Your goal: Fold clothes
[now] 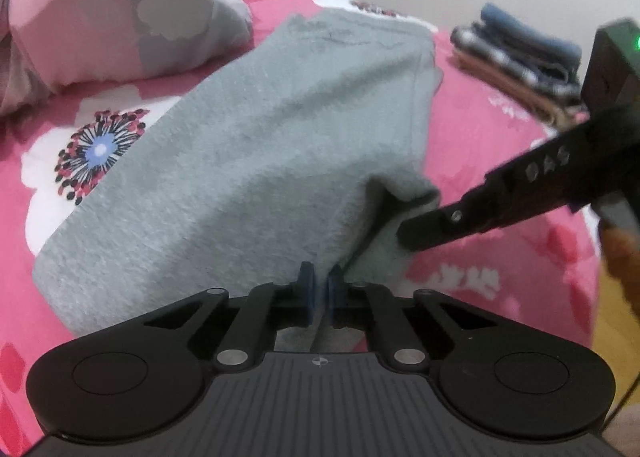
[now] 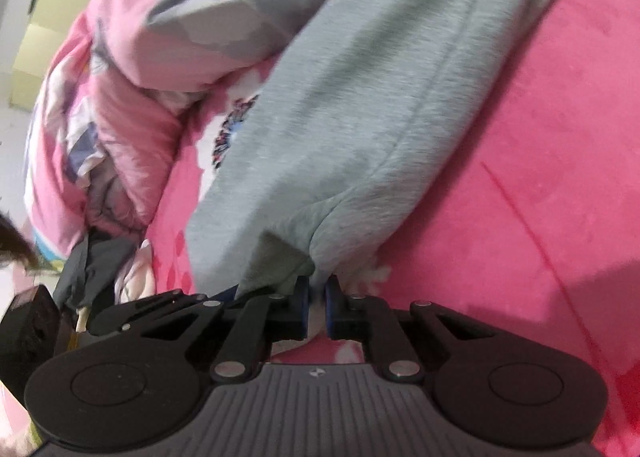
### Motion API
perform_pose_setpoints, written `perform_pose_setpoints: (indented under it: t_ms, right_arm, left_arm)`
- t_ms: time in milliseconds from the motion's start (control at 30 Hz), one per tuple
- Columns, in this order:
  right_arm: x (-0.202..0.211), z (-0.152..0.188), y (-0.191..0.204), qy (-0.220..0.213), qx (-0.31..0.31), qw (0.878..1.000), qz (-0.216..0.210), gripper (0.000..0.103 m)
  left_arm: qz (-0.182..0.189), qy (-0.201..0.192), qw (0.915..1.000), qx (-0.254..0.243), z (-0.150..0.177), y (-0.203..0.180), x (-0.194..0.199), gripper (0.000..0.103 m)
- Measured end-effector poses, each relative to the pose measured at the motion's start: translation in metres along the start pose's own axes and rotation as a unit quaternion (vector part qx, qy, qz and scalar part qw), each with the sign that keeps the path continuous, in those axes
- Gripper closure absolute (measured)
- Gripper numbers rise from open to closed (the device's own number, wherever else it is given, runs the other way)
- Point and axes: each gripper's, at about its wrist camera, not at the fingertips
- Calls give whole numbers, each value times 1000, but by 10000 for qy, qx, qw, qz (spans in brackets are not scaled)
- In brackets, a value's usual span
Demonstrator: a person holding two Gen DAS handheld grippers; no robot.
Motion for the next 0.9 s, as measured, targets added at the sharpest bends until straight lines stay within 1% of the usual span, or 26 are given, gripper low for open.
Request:
perform_pose_setpoints:
  t_ms: [133, 200, 300, 367, 433, 500, 567, 667, 733, 833, 900]
  right_arm:
    - [3, -1, 1, 19, 114, 9999, 38, 98]
    - [4, -2, 2, -7, 166, 9999, 4, 99]
    - [3, -5, 6, -57, 268, 9996, -72, 99]
    - [-3, -9, 10, -74, 461, 9989, -54, 99]
    - [-13, -14, 18, -115, 841, 9964, 45, 98]
    - [-20, -15, 30, -126, 1467, 9888, 232, 97]
    - [-23, -13, 44, -116, 2139, 9758, 437, 96]
    - [-12, -2, 57, -77, 2850, 9569, 560, 96]
    - [0, 6, 58, -88, 3091, 9493, 566, 96]
    - [8, 12, 54, -35, 3157, 9473, 533, 96]
    - [3, 14, 51, 44, 3173, 9463, 623, 96]
  left_arm:
    - [61, -35, 9993, 378, -3, 7, 3, 98]
    - [-11, -77, 9992, 394, -3, 8, 1, 98]
    - [-61, -259, 9987, 425, -4, 7, 3, 99]
    - [-47, -366, 9979, 531, -6, 8, 5, 100]
    - [-26, -454, 9970, 628, -7, 10, 8, 100]
    - [5, -521, 9961, 712, -7, 11, 11, 100]
    - [11, -562, 9956, 755, -7, 12, 12, 100]
    - [18, -632, 9947, 812, -7, 14, 13, 100]
    - [44, -677, 9940, 858, -7, 16, 14, 100]
    - [84, -725, 9932, 905, -7, 18, 16, 100]
    - [93, -734, 9933, 892, -7, 18, 16, 100]
Point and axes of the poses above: each gripper's, at about its wrist camera, not at the fingertips, and x roughly against the way its jaws point, y to its left, z to its underside, and after that the axes turned 13 degrees about x, right-handed
